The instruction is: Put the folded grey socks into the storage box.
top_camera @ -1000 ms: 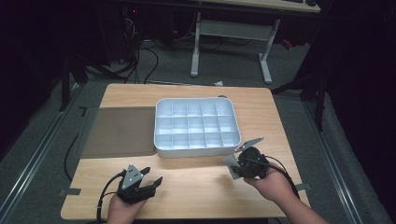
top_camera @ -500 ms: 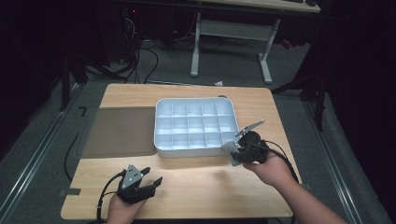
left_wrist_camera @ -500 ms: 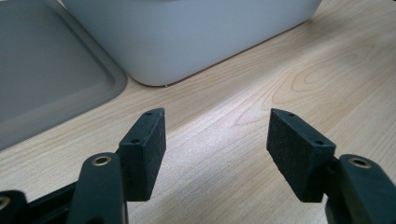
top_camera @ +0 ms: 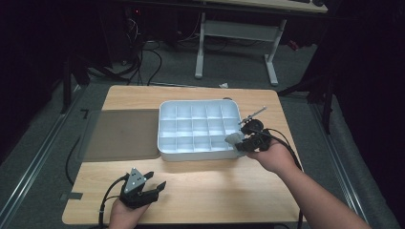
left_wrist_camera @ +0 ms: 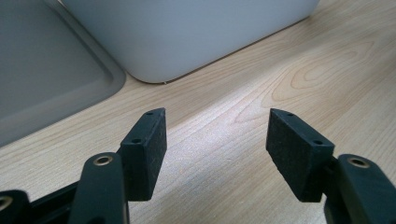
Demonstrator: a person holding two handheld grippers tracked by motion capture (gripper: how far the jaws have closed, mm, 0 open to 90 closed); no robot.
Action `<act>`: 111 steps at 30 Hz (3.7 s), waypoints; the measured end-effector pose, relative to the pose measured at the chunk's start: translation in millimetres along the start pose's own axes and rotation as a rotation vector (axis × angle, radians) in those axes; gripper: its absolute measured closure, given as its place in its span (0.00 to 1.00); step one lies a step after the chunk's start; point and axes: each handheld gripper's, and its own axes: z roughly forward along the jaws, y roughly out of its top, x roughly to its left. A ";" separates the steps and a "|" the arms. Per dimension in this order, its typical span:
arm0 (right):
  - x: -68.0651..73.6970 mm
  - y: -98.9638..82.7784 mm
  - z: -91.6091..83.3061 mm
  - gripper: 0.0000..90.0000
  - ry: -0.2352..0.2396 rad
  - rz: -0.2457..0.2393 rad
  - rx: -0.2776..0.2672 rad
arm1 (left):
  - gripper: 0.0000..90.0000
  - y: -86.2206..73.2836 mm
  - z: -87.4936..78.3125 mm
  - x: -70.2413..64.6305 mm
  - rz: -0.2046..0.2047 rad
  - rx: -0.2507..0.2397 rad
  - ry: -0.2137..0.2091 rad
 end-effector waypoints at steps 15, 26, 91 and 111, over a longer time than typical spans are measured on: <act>-15.0 23.6 20.6 0.80 -0.024 0.023 0.045 | 0.43 -0.9 -0.1 0.8 0.003 0.006 0.006; -23.8 27.1 35.6 0.80 -0.034 0.064 0.072 | 0.43 -1.7 -1.1 1.2 0.000 0.006 0.006; -20.3 40.6 59.2 0.73 -0.048 0.037 0.215 | 0.43 -3.7 4.2 1.6 0.009 0.043 -0.005; -17.2 27.4 91.5 1.00 -0.048 0.060 0.332 | 0.43 -4.2 4.5 2.3 0.007 0.049 -0.003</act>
